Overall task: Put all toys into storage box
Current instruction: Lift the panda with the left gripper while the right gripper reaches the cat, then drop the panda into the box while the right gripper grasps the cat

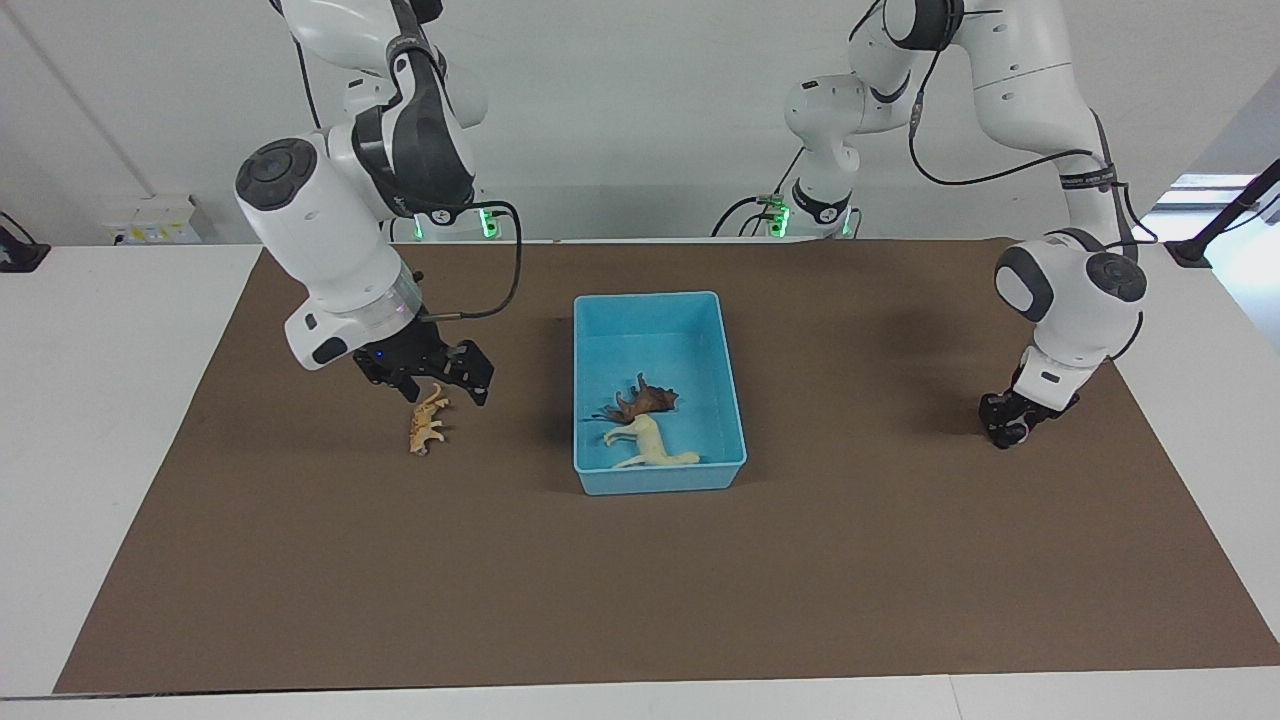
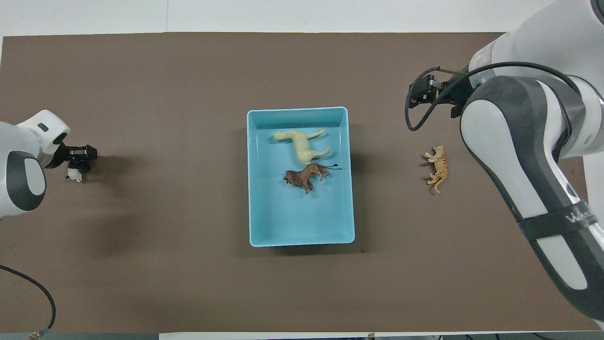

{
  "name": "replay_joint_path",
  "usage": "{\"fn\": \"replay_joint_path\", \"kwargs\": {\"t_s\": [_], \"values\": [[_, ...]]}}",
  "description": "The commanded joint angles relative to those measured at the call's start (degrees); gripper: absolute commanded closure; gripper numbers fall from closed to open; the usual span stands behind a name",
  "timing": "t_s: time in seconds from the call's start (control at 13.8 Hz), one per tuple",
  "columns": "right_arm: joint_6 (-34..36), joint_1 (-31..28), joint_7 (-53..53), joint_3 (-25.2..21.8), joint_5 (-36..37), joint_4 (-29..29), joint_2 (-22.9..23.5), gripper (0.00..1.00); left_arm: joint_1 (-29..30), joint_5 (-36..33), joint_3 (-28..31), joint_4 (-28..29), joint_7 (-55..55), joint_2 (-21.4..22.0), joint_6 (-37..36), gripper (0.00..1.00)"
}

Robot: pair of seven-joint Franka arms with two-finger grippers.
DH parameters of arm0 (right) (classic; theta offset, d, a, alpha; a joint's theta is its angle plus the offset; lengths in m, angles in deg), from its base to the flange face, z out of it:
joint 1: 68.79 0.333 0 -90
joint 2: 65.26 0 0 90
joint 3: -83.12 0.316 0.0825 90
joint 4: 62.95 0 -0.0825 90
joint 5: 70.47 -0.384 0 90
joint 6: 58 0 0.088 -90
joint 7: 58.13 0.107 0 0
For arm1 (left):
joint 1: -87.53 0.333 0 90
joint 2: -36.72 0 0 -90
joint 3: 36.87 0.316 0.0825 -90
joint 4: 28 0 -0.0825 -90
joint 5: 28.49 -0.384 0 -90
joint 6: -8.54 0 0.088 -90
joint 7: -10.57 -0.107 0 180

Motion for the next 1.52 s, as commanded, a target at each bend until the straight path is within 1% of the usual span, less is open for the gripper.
{"fn": "replay_joint_path", "kwargs": {"t_s": [0.0,0.07,0.15,0.22,0.29,0.36,0.51,0.58,0.65,0.73,0.8,0.87,0.94,1.02,1.09,1.16,1.31,1.45], "values": [[-5.13,-2.94,-8.55,0.67,2.02,-11.23,-4.35,0.0,0.08,2.13,-0.41,-1.52,0.35,-0.42,-1.92,1.0],[-7.42,-4.16,-11.55,0.75,2.81,-13.69,-5.14,0.0,-0.27,4.58,-0.41,-4.84,1.05,-0.68,-5.86,1.0],[-9.97,-4.7,-12.97,0.67,3.17,-16.94,-6.28,0.0,-1.93,5.39,-0.41,-7.66,3.58,-0.51,-10.34,1.0],[-13.04,-4.53,-13.08,0.75,3.52,-20.71,-7.59,0.0,-3.86,5.4,-0.41,-10.12,8.82,0.36,-14.73,1.0],[-15.59,-4.35,-13.08,0.75,4.48,-23.27,-8.39,0.0,-6.14,5.4,-0.68,-11.89,14.01,1.85,-18.35,1.0],[-16.57,-4.35,-13.08,0.75,5.27,-24.43,-8.57,0.0,-10.6,5.4,-0.59,-14.43,21.81,2.74,-22.56,1.0],[-16.76,-5.05,-13.16,0.75,5.28,-24.62,-7.96,0.0,-19.21,5.05,-0.76,-21.18,39.72,2.48,-28.9,1.0],[-16.76,-4.97,-13.16,0.75,5.28,-25.4,-7.87,0.0,-24.13,5.31,-0.85,-23.31,46.78,2.22,-29.8,1.0],[-17.63,-4.62,-12.73,0.75,5.28,-27.23,-8.05,0.0,-30.53,5.48,-0.85,-23.85,55.55,2.04,-28.76,1.0],[-21.99,-4.44,-12.81,0.75,5.28,-29.43,-8.22,0.0,-34.95,5.4,-0.85,-23.6,62.6,1.95,-26.06,1.0],[-24.38,-4.53,-12.99,0.75,5.28,-30.75,-8.4,0.0,-38.73,5.4,-0.94,-21.94,66.76,2.13,-22.2,1.0],[-24.67,-4.53,-12.99,0.75,5.28,-31.12,-8.23,0.0,-41.9,5.57,-0.94,-19.92,68.19,2.56,-19.55,1.0],[-25.02,-4.53,-13.08,0.75,5.28,-31.47,-8.05,0.0,-43.85,5.75,-1.03,-19.12,69.42,2.74,-17.44,1.0],[-25.8,-4.61,-13.25,0.75,5.28,-32.34,-7.79,0.0,-45.52,5.75,-0.94,-18.42,69.87,2.83,-16.81,0.85],[-27.81,-4.61,-13.43,0.75,5.28,-33.74,-7.78,0.0,-45.97,5.66,-0.94,-17.89,69.87,3.09,-16.97,0.22],[-29.66,-4.61,-13.43,0.75,5.28,-34.8,-7.87,0.0,-45.89,5.66,-0.94,-17.88,69.79,3.44,-17.76,0.0],[-30.47,-4.61,-13.43,0.75,5.28,-35.34,-7.61,0.0,-45.19,5.66,-0.77,-18.05,69.87,3.45,-19.43,0.0],[-32.22,-4.53,-13.43,0.75,5.28,-35.51,-6.12,0.0,-45.01,5.31,0.02,-18.41,69.96,4.23,-22.76,0.0]]}}
